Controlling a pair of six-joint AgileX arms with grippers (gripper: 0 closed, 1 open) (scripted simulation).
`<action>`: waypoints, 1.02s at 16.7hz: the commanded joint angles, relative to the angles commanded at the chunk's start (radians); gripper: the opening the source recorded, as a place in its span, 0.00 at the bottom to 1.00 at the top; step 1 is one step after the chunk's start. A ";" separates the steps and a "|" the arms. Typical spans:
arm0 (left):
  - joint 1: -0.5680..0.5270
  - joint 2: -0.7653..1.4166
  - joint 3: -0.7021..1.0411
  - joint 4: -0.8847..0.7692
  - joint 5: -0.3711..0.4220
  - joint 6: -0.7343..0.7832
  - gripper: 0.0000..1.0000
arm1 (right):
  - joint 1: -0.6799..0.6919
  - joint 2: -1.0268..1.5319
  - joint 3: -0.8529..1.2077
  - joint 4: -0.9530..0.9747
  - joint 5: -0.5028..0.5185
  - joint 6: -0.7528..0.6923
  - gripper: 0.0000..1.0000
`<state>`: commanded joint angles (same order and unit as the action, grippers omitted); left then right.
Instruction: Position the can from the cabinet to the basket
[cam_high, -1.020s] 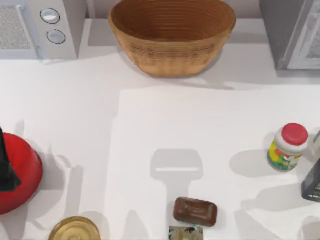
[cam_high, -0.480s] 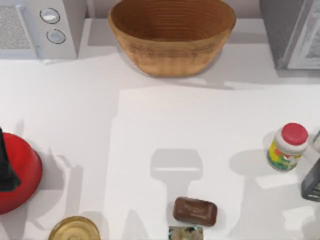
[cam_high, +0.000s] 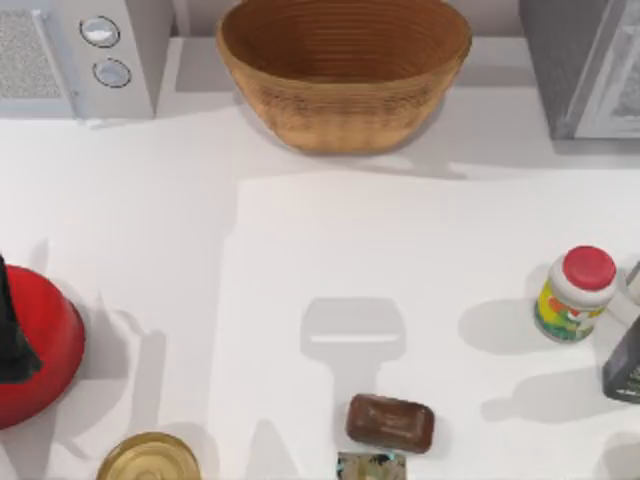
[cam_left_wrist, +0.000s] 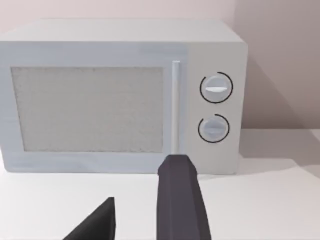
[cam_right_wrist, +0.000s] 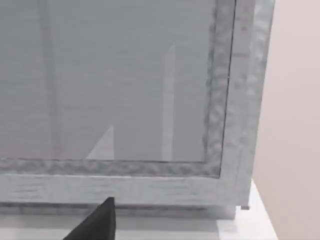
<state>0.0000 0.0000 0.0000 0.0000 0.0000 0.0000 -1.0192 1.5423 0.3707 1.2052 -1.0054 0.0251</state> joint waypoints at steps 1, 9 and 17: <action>0.000 0.000 0.000 0.000 0.000 0.000 1.00 | -0.006 0.010 -0.003 0.002 -0.005 0.002 1.00; 0.000 0.000 0.000 0.000 0.000 0.000 1.00 | -0.009 -0.024 0.064 -0.064 -0.004 0.009 1.00; 0.000 0.000 0.000 0.000 0.000 0.000 1.00 | -0.044 -0.180 0.643 -0.671 -0.023 0.038 1.00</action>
<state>0.0000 0.0000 0.0000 0.0000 0.0000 0.0000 -1.0634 1.3622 1.0134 0.5343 -1.0281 0.0632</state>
